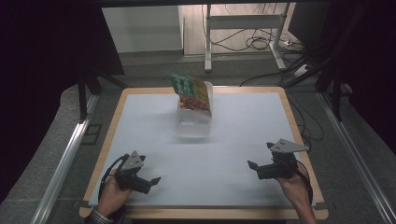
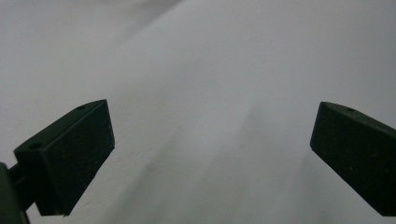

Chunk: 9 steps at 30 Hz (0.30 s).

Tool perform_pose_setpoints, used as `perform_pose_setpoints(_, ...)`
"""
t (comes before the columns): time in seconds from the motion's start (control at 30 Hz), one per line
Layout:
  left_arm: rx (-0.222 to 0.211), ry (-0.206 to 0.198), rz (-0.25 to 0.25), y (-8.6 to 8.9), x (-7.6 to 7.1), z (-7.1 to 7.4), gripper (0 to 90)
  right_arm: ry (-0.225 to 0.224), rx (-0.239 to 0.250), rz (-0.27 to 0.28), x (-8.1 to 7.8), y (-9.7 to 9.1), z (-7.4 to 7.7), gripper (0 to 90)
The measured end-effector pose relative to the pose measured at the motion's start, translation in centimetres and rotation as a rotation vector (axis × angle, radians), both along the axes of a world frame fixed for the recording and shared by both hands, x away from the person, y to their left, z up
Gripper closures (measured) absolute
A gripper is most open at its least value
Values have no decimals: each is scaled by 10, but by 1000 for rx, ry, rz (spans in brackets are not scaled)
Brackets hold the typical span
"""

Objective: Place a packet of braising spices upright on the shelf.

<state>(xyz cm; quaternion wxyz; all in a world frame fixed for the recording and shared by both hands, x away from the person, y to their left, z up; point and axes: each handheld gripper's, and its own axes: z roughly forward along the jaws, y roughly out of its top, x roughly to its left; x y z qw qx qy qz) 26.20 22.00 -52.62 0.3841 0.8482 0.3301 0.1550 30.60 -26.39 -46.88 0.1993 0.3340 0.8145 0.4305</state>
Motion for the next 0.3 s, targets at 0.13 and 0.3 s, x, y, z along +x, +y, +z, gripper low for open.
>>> perform_pose_setpoints(0.13, 2, 1, 0, 0, 0, 0, 0, 36, -8, -19, -2, -6, -7, 0)
perform_pose_setpoints(0.3, 2, 0, 2, -1, 0, 0, 0, 68, 0, -22, 0, -10, -12, 0)
